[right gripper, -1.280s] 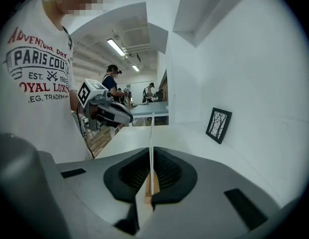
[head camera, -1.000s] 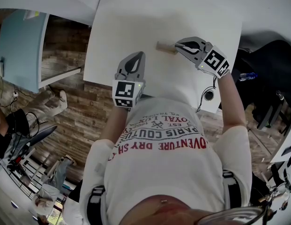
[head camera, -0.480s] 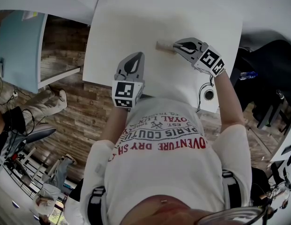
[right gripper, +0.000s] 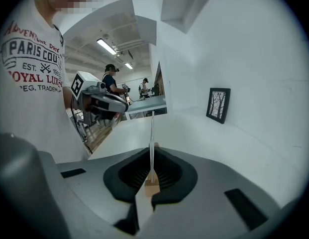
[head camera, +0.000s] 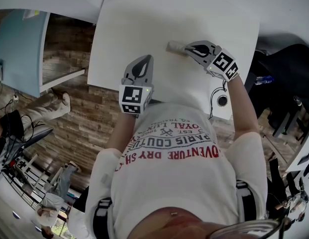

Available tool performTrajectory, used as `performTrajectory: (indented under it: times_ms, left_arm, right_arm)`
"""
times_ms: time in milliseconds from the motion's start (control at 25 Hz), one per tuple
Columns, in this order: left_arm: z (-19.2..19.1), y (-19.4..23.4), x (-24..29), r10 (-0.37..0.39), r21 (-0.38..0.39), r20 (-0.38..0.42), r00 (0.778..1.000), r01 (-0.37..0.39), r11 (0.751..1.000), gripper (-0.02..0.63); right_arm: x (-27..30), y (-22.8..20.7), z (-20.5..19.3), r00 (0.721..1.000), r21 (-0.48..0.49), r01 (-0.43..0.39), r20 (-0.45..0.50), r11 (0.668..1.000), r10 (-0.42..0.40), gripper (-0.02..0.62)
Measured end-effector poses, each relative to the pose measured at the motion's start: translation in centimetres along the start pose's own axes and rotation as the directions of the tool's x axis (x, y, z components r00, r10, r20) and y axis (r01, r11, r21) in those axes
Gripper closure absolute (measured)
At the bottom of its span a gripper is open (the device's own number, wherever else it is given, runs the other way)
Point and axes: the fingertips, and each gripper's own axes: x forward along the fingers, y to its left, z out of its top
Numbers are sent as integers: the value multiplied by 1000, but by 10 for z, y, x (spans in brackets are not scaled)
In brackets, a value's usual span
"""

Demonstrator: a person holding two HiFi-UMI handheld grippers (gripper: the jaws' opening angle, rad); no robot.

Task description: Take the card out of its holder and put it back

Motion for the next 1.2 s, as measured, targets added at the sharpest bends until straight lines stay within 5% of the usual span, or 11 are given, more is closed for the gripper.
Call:
performTrajectory:
  times_ms: [360,440,720,960,1080,1200]
  left_arm:
    - [1,-5,-1,-9,15,-5,1000,9,1000,581]
    - [2,-7,0,-18,24,-3,1000,18,1000,581]
    - [10,-6,-1,-42,51,27,999,40,998,581]
    - [29,-12,-6,-95,79,64,993,89,993,581]
    - [36,-16,-9,-128,96,86,988,120,988,581]
    - [44,-18,-9,-166,119,109,980,153,981,581]
  right_arm:
    - [0,-5,0,1000,64,30,-1,998,-30,548]
    - [-1,-8,4,999,81,39,17,996,-40,427]
    - [-14,-7,27,987,104,117,95,988,-127,405]
    - [-42,1,40,912,219,328,181,919,-368,418]
    - [-56,10,43,854,251,432,195,866,-483,533]
    - [-66,21,47,793,270,518,204,812,-574,549]
